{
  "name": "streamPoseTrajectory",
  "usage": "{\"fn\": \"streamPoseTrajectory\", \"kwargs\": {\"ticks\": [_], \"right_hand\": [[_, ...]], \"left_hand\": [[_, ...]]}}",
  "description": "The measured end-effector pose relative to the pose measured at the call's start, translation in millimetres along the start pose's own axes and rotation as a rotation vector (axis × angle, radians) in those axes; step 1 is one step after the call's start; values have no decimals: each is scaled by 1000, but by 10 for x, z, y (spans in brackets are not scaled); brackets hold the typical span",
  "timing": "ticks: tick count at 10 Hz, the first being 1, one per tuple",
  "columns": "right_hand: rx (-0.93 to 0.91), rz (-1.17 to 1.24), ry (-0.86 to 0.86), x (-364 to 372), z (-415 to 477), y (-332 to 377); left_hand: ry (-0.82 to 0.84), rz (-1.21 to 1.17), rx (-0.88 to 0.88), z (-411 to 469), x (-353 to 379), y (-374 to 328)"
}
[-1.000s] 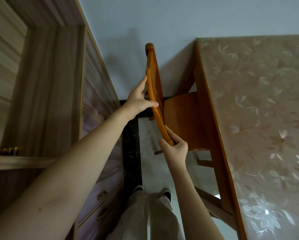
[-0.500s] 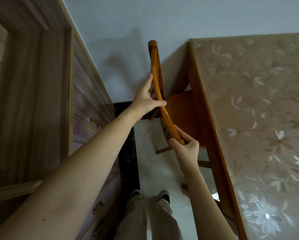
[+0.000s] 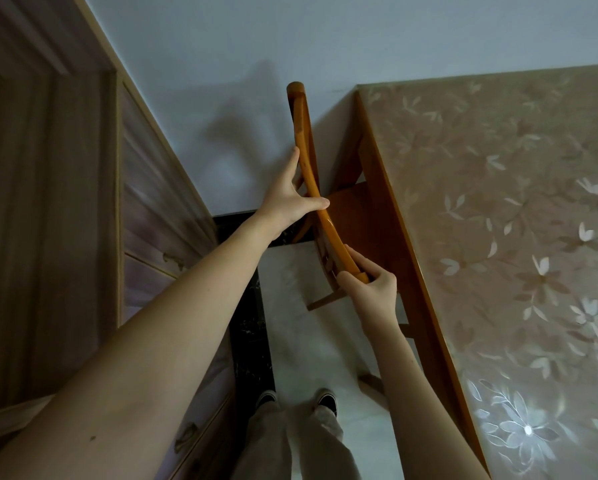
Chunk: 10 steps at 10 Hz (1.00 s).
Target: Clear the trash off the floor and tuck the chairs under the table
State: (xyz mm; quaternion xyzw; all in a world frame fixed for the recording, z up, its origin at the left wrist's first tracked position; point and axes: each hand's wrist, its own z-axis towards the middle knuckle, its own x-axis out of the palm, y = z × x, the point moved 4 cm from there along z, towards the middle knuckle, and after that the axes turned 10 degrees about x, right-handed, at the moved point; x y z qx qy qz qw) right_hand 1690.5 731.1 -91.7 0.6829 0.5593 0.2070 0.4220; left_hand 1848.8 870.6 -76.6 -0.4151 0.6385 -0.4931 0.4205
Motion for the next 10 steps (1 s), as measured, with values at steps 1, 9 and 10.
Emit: {"fn": "streamPoseTrajectory", "kwargs": {"ticks": [1, 9, 10], "right_hand": [[2, -15, -6, -17, 8, -16], [-345, -342, 85, -231, -211, 295], [-479, -467, 52, -463, -430, 560]], "left_hand": [[7, 16, -4, 6, 3, 11], [-34, 462, 176, -706, 16, -383], [-91, 677, 333, -948, -27, -709]]}}
